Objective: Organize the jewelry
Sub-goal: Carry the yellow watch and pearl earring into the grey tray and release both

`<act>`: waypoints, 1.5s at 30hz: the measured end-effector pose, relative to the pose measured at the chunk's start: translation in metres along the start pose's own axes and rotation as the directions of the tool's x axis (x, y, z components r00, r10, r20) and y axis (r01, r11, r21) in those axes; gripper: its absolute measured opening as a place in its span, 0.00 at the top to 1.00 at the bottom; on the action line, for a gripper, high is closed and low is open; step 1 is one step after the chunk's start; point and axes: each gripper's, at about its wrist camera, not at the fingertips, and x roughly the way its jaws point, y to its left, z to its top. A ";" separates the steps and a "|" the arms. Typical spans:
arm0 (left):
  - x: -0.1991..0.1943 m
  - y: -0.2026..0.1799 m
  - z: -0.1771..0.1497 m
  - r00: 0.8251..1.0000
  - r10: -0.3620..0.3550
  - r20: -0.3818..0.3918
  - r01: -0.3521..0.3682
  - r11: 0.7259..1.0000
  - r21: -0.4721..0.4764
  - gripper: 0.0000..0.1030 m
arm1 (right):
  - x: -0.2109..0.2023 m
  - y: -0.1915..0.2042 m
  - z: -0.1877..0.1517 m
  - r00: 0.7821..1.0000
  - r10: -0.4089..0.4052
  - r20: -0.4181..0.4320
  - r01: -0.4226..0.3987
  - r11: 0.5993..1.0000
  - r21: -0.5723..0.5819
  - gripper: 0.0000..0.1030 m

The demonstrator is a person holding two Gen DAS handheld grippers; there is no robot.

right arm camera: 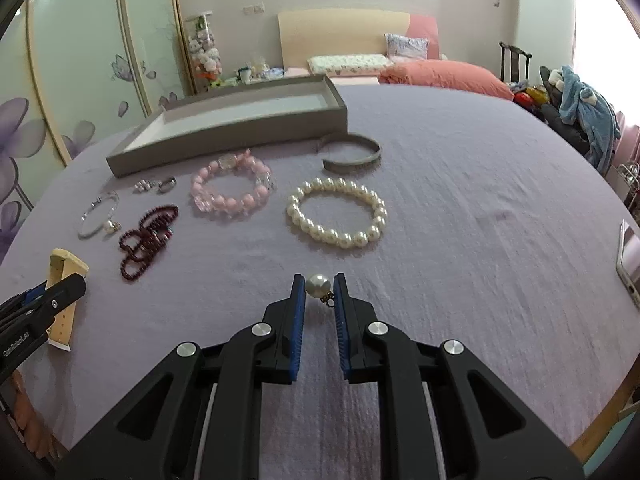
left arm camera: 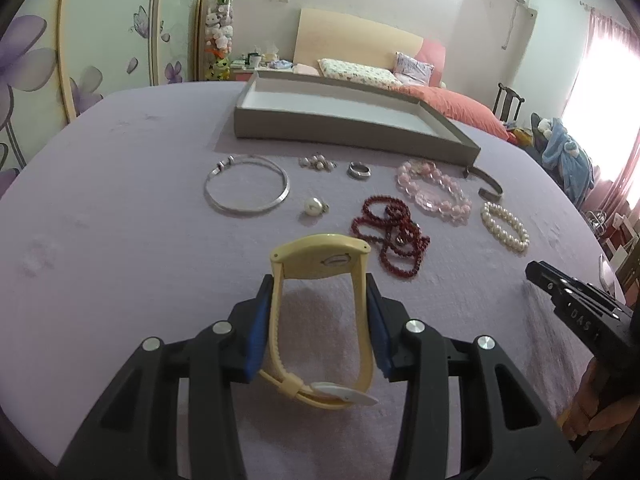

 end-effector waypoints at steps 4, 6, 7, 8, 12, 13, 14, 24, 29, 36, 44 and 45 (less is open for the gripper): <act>-0.011 0.010 0.012 0.999 0.007 0.051 -0.007 1.000 -0.011 0.59 | -0.009 0.001 0.013 0.998 0.019 0.061 -0.018 1.000 -0.013 0.85; -0.015 0.015 0.021 0.997 0.022 0.078 -0.021 1.000 -0.008 0.59 | -0.009 0.001 0.022 0.996 0.029 0.081 -0.028 0.999 -0.017 0.85; -0.017 0.019 0.027 0.996 0.025 0.089 -0.024 1.000 -0.009 0.59 | -0.008 0.000 0.028 0.995 0.037 0.090 -0.035 0.999 -0.015 0.85; -0.018 0.022 0.034 0.995 0.025 0.099 -0.024 1.000 -0.014 0.59 | -0.007 0.000 0.033 0.994 0.043 0.098 -0.042 0.999 -0.013 0.85; -0.018 0.030 0.062 0.991 0.032 0.128 -0.030 0.999 -0.015 0.59 | -0.004 -0.003 0.063 0.986 0.052 0.156 -0.051 0.999 -0.013 0.85; -0.018 0.032 0.073 0.990 0.031 0.141 -0.030 0.999 -0.012 0.59 | -0.004 -0.003 0.069 0.984 0.054 0.169 -0.053 0.999 -0.014 0.85; -0.018 0.034 0.084 0.987 0.035 0.154 -0.033 0.999 -0.011 0.59 | -0.002 -0.003 0.080 0.979 0.054 0.197 -0.052 0.999 -0.016 0.85; 0.034 0.027 0.181 0.979 0.003 0.205 -0.009 1.000 0.030 0.59 | 0.060 0.014 0.170 0.961 0.129 0.245 -0.121 0.992 -0.046 0.85; 0.092 0.023 0.215 0.990 -0.003 0.141 -0.001 1.000 0.027 0.59 | 0.119 0.022 0.198 0.976 0.157 0.148 -0.153 0.987 -0.042 0.85; 0.160 0.021 0.241 0.997 0.021 0.068 -0.023 0.999 0.023 0.59 | 0.189 0.023 0.222 0.986 0.164 0.003 -0.164 0.986 0.009 0.85; 0.195 0.019 0.259 1.000 0.021 0.016 -0.022 1.000 0.019 0.59 | 0.222 0.025 0.234 0.977 0.189 -0.098 -0.182 0.981 0.072 0.85; 0.198 0.019 0.260 1.000 0.023 0.011 -0.023 1.000 0.021 0.59 | 0.223 0.024 0.233 0.977 0.188 -0.103 -0.182 0.981 0.070 0.85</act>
